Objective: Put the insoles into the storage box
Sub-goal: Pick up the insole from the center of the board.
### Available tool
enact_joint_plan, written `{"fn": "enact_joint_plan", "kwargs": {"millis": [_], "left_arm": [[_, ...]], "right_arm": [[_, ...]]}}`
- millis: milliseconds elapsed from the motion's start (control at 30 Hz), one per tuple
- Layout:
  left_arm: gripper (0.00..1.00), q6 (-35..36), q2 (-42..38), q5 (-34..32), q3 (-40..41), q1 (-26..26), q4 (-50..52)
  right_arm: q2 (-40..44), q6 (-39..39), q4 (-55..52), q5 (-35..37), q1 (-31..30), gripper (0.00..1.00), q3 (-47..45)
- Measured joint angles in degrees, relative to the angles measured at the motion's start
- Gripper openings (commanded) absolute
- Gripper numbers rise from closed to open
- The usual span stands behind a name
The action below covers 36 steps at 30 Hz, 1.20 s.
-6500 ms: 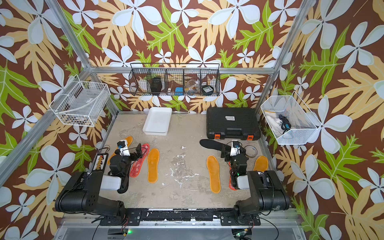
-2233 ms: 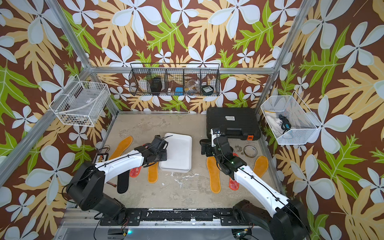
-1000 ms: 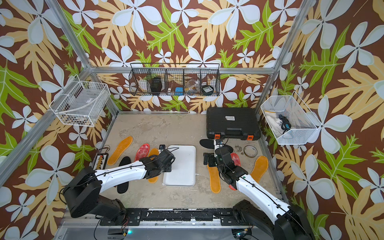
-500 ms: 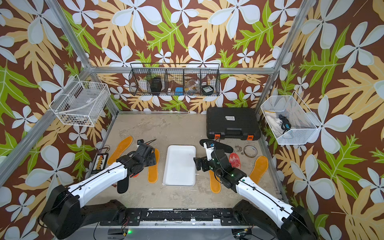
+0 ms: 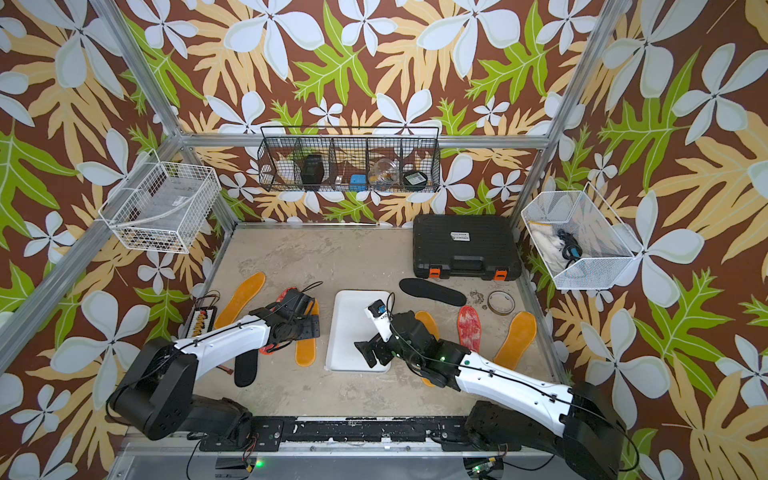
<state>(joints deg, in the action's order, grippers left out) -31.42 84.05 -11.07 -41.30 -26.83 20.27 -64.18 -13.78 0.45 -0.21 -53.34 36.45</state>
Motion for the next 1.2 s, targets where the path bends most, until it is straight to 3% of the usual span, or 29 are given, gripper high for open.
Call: {"fn": "enact_joint_plan", "kwargs": {"millis": [133,267,333,467,1033,1200], "left_arm": [[0.89,0.15,3.78,-0.79,-1.05,-0.96,-0.57],[0.75,0.11,6.08,-2.56,-2.05,-1.46,-2.75],[0.63,-0.02,6.62,-3.15,-2.14,-1.51,-3.91],[0.52,-0.09,6.91,-4.09,-2.23,-1.57,-5.03],[0.51,-0.28,-1.84,-4.13,-6.32,-2.62,4.72],[0.51,-0.68,-4.72,-5.84,-10.8,-5.42,9.64]], "right_arm": [[-1.57,0.5,0.63,2.64,-0.59,1.0,0.31],[0.66,0.52,1.95,6.4,-0.66,1.0,-0.63],[2.67,0.55,2.99,8.04,-0.66,1.0,-1.4],[6.8,0.7,4.44,11.32,-0.63,1.0,-3.1],[7.43,1.09,5.4,16.74,-0.63,1.0,-4.04],[7.87,1.07,5.07,18.43,-0.63,1.0,-3.69]]}}
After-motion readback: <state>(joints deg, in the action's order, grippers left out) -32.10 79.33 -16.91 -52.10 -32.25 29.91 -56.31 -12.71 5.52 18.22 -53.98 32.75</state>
